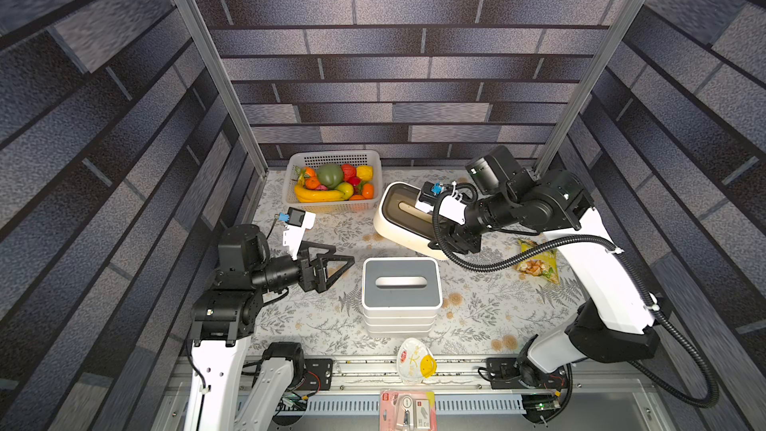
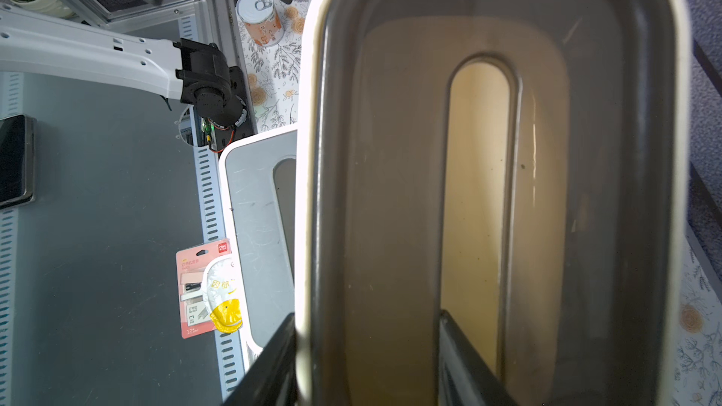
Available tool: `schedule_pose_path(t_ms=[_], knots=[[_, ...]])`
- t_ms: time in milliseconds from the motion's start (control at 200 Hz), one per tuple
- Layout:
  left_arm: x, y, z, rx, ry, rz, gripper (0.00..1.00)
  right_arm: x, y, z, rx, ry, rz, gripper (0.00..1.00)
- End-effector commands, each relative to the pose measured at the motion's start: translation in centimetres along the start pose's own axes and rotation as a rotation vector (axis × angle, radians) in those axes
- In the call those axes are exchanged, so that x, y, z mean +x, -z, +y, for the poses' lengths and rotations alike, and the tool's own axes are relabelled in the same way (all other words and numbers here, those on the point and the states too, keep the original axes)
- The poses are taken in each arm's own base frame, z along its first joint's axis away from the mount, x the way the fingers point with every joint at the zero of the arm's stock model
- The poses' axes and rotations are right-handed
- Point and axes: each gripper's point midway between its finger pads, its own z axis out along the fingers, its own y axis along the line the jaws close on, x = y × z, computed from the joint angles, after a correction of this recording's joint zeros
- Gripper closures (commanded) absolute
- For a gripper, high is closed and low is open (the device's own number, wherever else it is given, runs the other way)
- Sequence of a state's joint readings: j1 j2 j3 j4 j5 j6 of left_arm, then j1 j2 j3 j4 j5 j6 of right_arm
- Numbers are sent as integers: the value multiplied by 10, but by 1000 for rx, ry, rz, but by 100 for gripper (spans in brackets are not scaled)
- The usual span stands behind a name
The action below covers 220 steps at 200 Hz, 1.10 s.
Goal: Stack the tissue boxes
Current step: Place the tissue box at the tissue box.
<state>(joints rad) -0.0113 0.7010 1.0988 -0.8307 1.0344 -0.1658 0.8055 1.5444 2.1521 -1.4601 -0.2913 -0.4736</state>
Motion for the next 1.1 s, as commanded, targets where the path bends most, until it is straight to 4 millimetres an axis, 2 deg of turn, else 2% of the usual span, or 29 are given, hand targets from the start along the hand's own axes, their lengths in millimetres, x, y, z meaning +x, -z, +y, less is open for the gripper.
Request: schedule_pose_path(t_ms=[0,130,361,656,867,1097], knots=[[0,3,-10,36,-107,-6,0,-4,12,15,-27,52,-37,55],[4,3,-15,72,-131,9,0,-4,15,20,-39,65,-27,55],[10,4,-23,127,-153,22,0,-3,7,31,-67,79,-1,55],[16,7,-28,113,-190,35,0,-3,8,42,-85,101,19,55],[13,14,-40,119,-226,31,0,-4,6,54,-117,119,26,55],[19,18,-50,140,-213,35,0,-1,4,63,-133,135,54,56]])
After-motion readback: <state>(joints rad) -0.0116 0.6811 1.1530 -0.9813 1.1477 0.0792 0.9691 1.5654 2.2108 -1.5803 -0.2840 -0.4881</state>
